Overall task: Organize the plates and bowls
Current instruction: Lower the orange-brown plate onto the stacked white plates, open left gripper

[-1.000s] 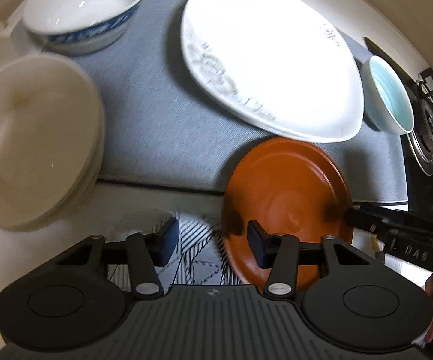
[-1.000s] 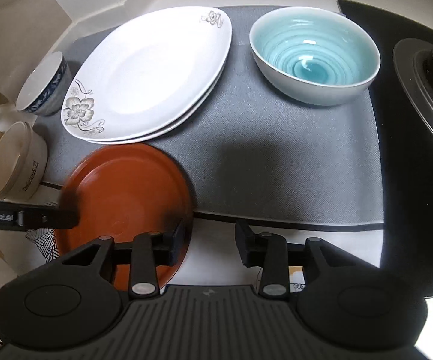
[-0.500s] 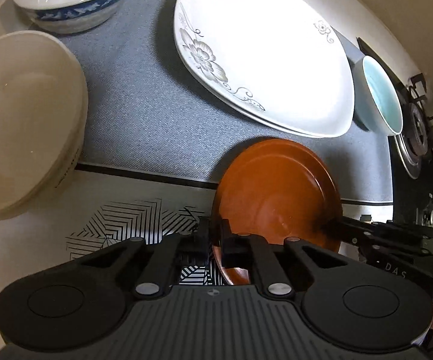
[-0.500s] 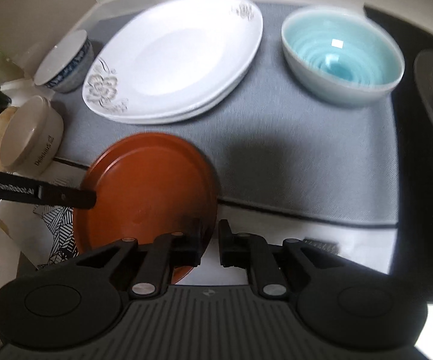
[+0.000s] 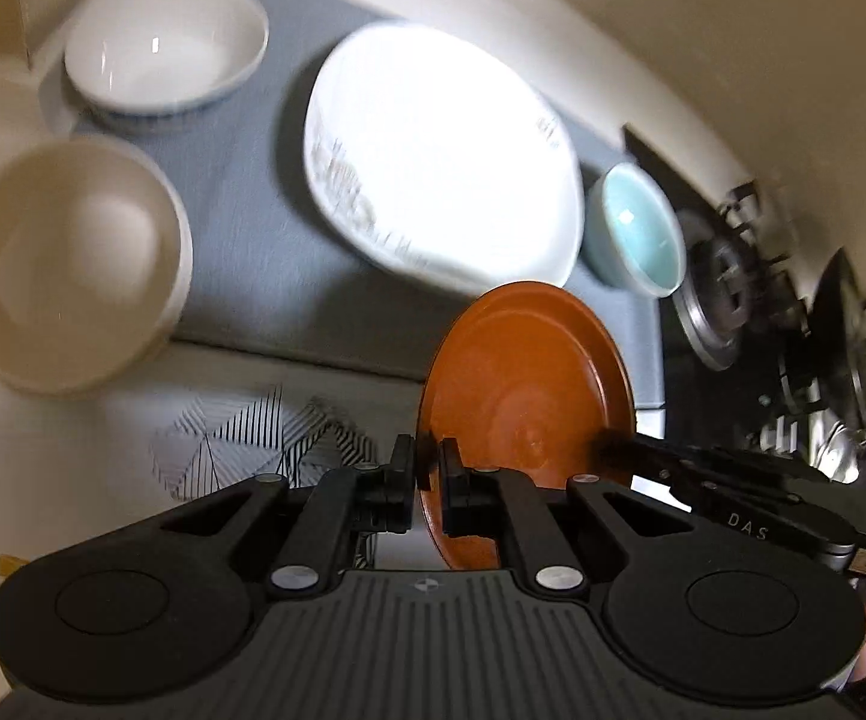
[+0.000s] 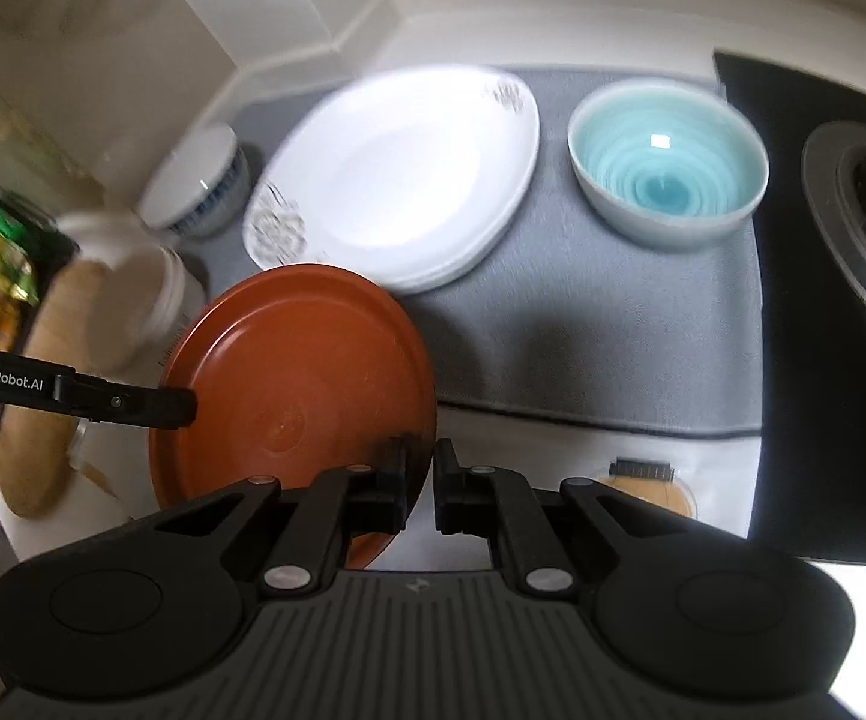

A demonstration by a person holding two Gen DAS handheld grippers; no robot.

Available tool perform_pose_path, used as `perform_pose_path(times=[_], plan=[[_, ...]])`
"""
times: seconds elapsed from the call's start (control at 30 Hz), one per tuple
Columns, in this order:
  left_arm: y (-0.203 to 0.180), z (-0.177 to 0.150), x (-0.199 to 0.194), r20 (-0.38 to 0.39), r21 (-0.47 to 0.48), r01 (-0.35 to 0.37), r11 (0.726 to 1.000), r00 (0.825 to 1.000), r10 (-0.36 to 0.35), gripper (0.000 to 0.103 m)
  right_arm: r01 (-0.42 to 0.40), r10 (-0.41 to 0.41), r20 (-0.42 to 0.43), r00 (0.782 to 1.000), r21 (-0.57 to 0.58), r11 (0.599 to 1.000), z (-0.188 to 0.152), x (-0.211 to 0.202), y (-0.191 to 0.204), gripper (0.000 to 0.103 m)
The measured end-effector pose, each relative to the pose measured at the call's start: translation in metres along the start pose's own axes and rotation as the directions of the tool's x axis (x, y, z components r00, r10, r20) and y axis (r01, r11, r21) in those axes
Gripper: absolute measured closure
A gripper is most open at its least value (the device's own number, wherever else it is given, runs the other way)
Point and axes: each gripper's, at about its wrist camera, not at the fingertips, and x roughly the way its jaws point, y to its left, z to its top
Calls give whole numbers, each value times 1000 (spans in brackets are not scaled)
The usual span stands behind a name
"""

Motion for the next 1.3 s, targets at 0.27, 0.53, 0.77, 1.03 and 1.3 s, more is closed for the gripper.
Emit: perform_pose_path(times=[0.27,0.53,0.77,1.03,1.3], plan=[[-26,35,-61,171,42,21,999,985,-28,95,-39,40,158,987,-11,999,48,-48,20,94],[-45,89,-75,315,185,-79,980,949,17,95,-67,64,259,964,4,998,95,-35,21,93],[-31,123,7,286,199,-215,956,946,153,95,0,-8,207,978,41,999,125,46,-10,95],[-10,135,76,193,144,-271,952,951,241,99,60,-68,160,985,57,997,123,90,-27,97],[-8,135,84,193,147,-277,950,950,247,98,102,-115,158,981,87,991,124,90,-35,93]])
